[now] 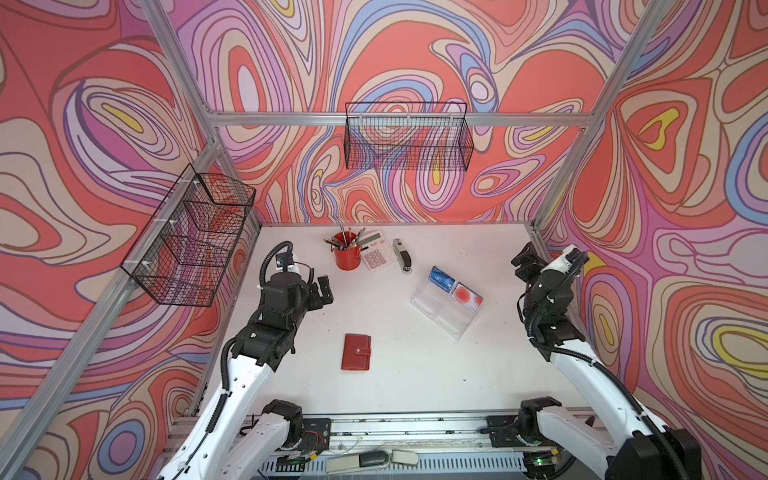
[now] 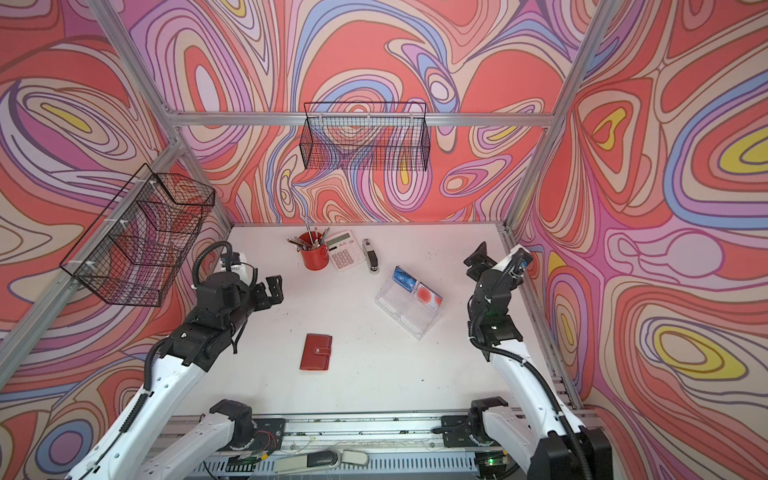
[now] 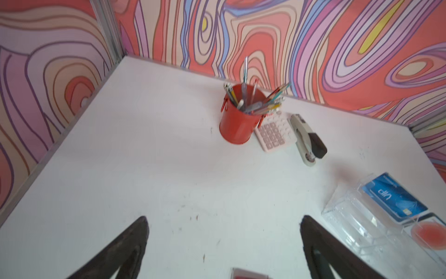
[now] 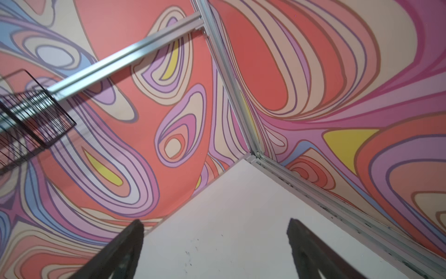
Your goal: Put the credit cards into the card holder
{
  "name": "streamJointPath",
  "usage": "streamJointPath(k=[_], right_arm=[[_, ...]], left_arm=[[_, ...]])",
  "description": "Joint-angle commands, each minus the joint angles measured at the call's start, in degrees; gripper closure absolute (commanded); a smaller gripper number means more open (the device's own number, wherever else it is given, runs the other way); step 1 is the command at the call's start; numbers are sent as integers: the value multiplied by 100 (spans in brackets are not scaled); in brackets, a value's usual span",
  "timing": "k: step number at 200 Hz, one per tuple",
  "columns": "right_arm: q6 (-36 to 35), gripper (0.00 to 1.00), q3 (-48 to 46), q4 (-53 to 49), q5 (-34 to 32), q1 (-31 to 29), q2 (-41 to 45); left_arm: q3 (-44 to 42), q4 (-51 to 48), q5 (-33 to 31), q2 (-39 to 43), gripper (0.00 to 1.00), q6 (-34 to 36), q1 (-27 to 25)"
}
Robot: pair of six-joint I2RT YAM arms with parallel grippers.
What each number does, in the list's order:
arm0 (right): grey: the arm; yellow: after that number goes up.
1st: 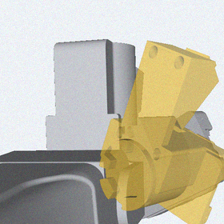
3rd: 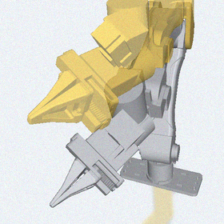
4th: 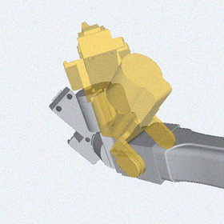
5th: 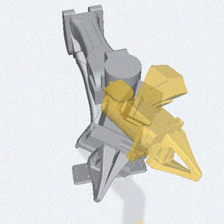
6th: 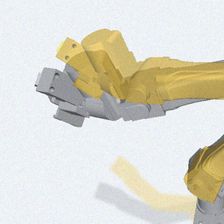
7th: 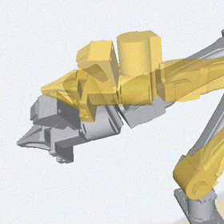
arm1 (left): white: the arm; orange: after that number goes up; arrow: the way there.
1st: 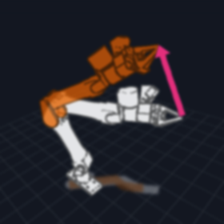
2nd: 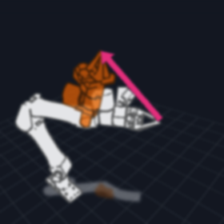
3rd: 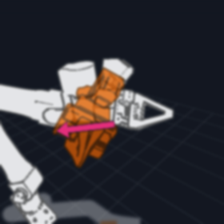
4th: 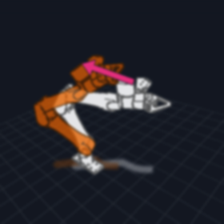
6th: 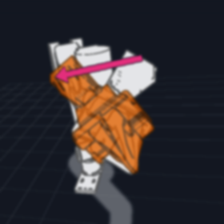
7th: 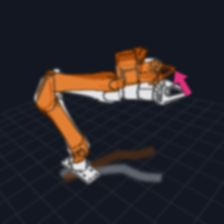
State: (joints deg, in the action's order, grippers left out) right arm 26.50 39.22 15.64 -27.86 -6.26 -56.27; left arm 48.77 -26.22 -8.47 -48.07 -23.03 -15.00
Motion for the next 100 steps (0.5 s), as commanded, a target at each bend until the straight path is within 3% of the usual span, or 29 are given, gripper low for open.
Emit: streamJointPath(k=[1, 22, 38, 58, 78, 100], right_arm=[[231, 2, 169, -881, 1549, -15, -75], [662, 2, 142, -630, 2227, -41, -352], [780, 2, -103, -236, 2457, -277, -487], [723, 3, -106, -409, 1695, -1065, -564], [323, 5, -23, -461, 649, -2200, -628], [164, 7, -2, -264, -65, -3134, -842]], left_arm=[[-106, -777, 192, 418, 0, -288, -11], [-87, -1155, -252, 807, 0, -419, -11], [-104, -1290, -236, 1060, 0, -459, -11], [-395, -1059, 166, 1246, 0, -620, -11], [-791, -684, -19, 1220, 0, -1128, -11], [-786, -377, 211, 1015, 0, -1122, -6]])
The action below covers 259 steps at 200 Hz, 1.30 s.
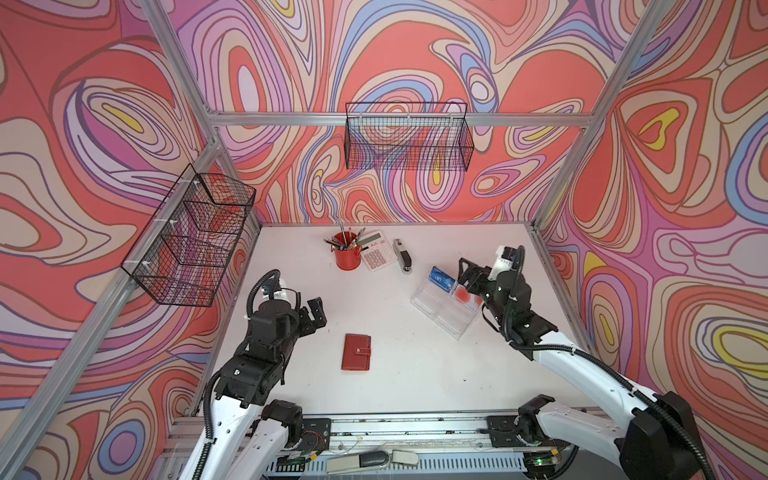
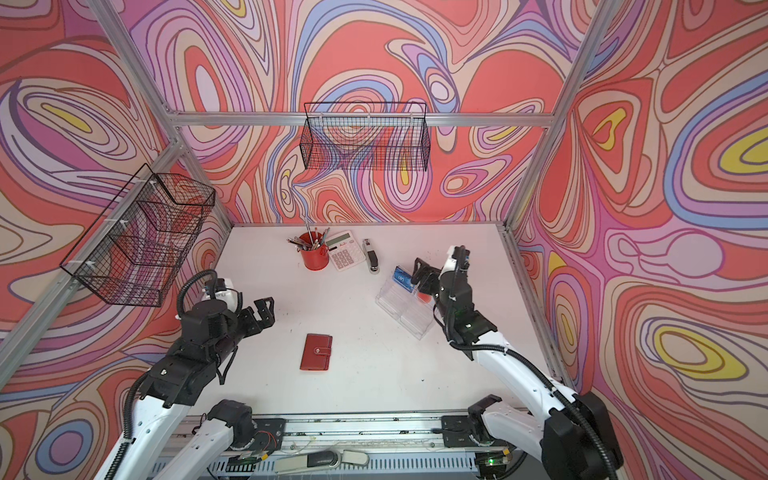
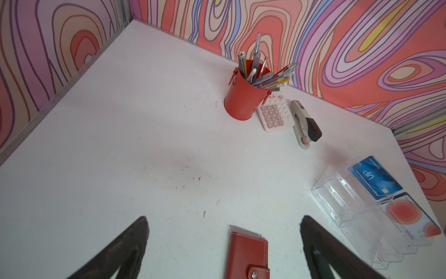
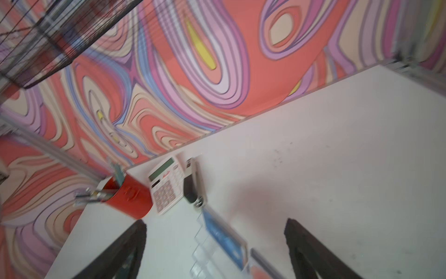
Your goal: Put the credit cards into the card holder
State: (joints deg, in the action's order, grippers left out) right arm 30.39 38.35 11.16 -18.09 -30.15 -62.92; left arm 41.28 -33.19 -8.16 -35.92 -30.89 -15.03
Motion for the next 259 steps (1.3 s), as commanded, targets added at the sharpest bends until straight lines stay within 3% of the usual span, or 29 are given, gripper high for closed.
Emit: streamJointPath(k=[1, 21, 47, 60, 80, 97, 145, 173, 259], right_arm=[[-213, 7, 85, 198, -1040, -763, -208], [-26, 14, 468, 60, -763, -1041, -956], [-58, 31, 1203, -573, -1258, -1846, -2114], [-150, 39, 1613, -888, -1012, -2137, -2331], [-489, 33, 1552, -667, -1353, -2689, -2359], [-288, 31, 1484, -471, -953, -2766, -2465], [354, 34, 1967, -800, -24, -2880, -3408], [526, 34, 1963, -746, -245, -2995, -3579], [1216, 37, 1830, -802, -567, -3734, -3757]], left_arm=[[-25, 317, 187, -211, 0, -337, -6], [15, 212, 701, -361, 0, -166, -8], [-374, 510, 1777, -508, 0, -114, -4], [-409, 546, 1842, -668, 16, -182, -9], [-440, 444, 1428, -998, 29, -475, -5], [-361, 286, 1511, -1323, 41, -676, -9], [-1004, 803, 1809, -1611, 42, -881, -7], [-1022, 449, 1445, -1728, 42, -598, -7], [-1708, 921, 2327, -1480, 53, -1056, -5]])
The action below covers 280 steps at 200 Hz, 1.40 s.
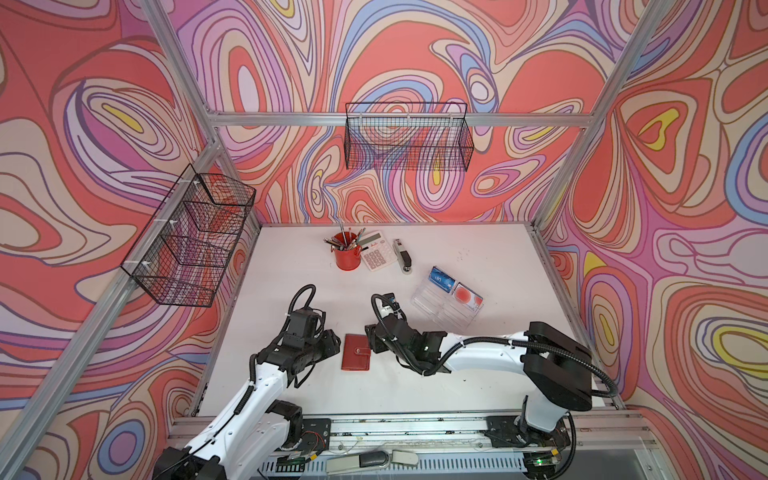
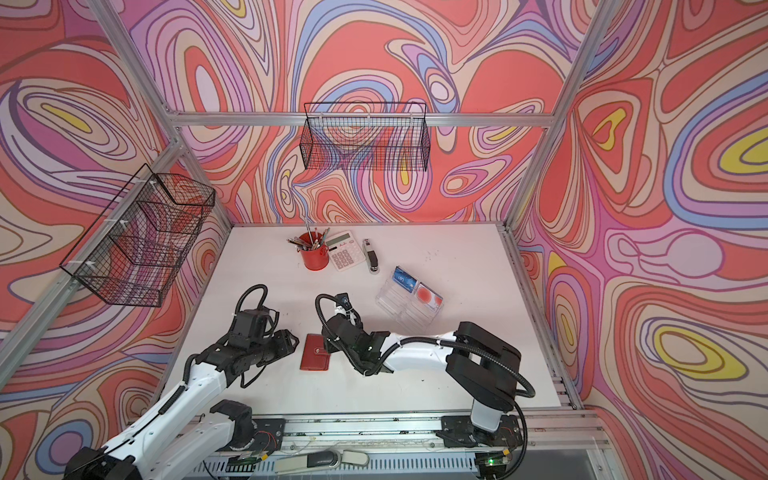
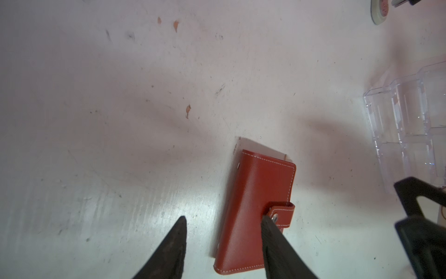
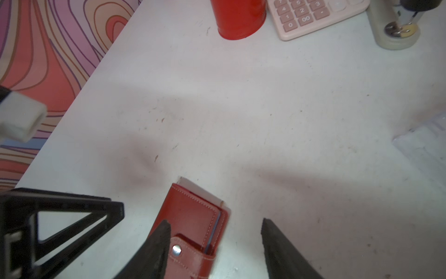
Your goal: Put the credit cards into the card holder
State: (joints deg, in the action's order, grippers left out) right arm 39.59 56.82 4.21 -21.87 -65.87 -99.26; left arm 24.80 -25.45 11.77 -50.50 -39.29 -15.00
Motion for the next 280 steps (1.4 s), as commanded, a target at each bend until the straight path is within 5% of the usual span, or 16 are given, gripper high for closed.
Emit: streamJointPath(k=[1, 70, 198, 280], right_arm=[[300, 37, -19, -105, -188, -163, -121], [518, 38, 126, -292, 2, -170, -460], [977, 44, 368, -542, 545, -166, -1087], [872, 45, 312, -493, 617, 60, -971]], left_arm=[[-70, 151, 334, -22, 53, -218, -9], [-616, 218, 176, 87, 57, -422, -11], [-1208, 2110, 1530, -405, 66, -980, -36], [-1241, 2590, 1674, -265, 64, -1373, -402]])
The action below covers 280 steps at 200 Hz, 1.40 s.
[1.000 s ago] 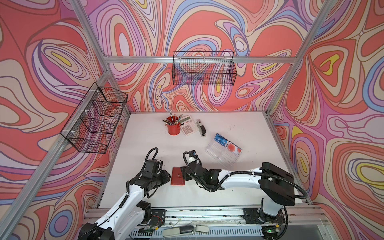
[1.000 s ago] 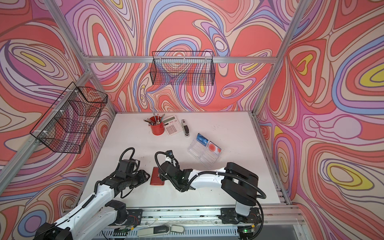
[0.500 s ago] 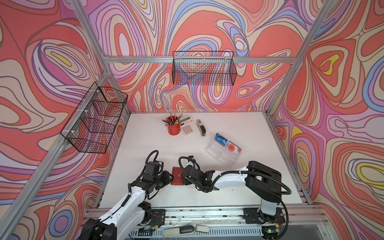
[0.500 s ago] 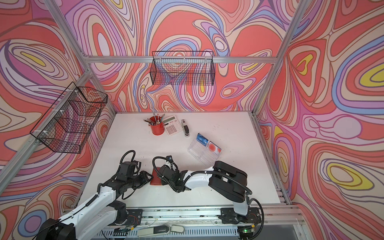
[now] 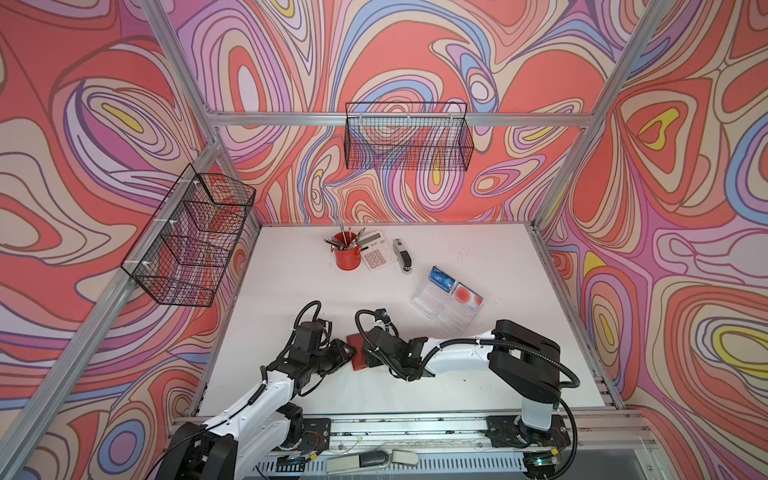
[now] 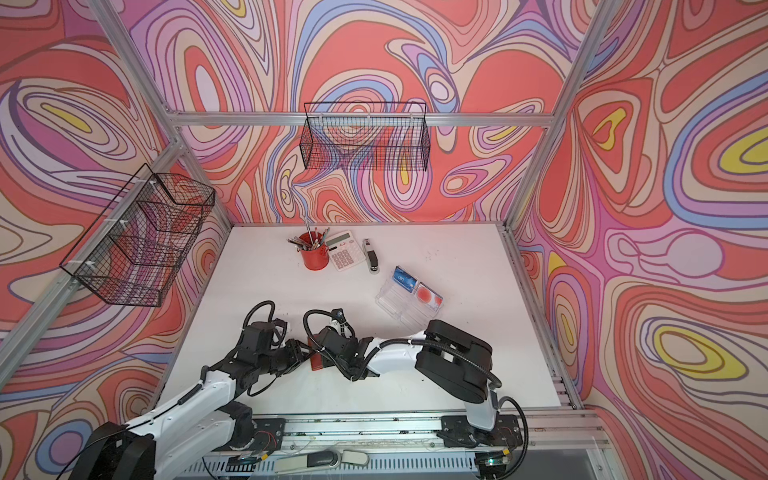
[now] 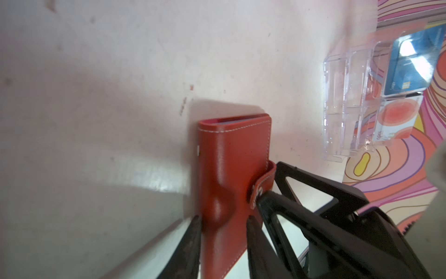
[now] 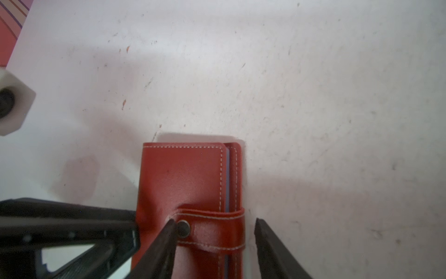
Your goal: Put the credit cards into the card holder
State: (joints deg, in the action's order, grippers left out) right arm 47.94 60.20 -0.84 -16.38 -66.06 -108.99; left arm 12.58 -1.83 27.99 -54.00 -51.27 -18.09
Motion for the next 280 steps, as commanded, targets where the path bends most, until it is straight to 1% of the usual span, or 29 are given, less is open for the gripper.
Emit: streamJointPath(k=[1, 21, 48, 74, 100, 114, 141, 174, 195, 206, 222, 262, 280], right_arm=[[39, 45, -26, 13, 75, 82, -3], [57, 45, -13, 5, 129, 126, -40], [57, 44, -65, -16, 121, 190, 24], [75, 43, -147, 30, 100, 217, 136], [75, 43, -163, 53, 123, 217, 119], [97, 44, -142, 58, 186, 220, 66], [104, 46, -98, 56, 267, 225, -24], [128, 48, -88, 57, 331, 225, -63], [141, 49, -105, 84, 361, 225, -69], [145, 51, -114, 115, 398, 225, -85], [154, 54, -97, 119, 442, 225, -133], [154, 59, -62, 162, 576, 225, -226], [145, 60, -44, 160, 605, 226, -253]], left_arm=[[-19, 227, 60, 83, 64, -174, -92], [65, 34, -14, 31, 64, -61, -103], [333, -850, -792, 140, 64, 165, -90], [335, -1056, -1111, 280, 61, 266, -91], [191, -555, -848, 158, 63, 128, -90], [83, -81, -558, -10, 65, 18, -95], [-167, 932, -210, -550, 67, -227, -98], [-150, 1504, -21, -1342, 76, -348, -94], [-164, 1878, -21, -1804, 80, -415, -97], [-133, 2080, 94, -2035, 83, -457, -100], [-150, 2488, 271, -2321, 83, -515, -101], [-160, 3072, 371, -2829, 83, -599, -114], [-194, 3292, 423, -2911, 80, -605, -113]])
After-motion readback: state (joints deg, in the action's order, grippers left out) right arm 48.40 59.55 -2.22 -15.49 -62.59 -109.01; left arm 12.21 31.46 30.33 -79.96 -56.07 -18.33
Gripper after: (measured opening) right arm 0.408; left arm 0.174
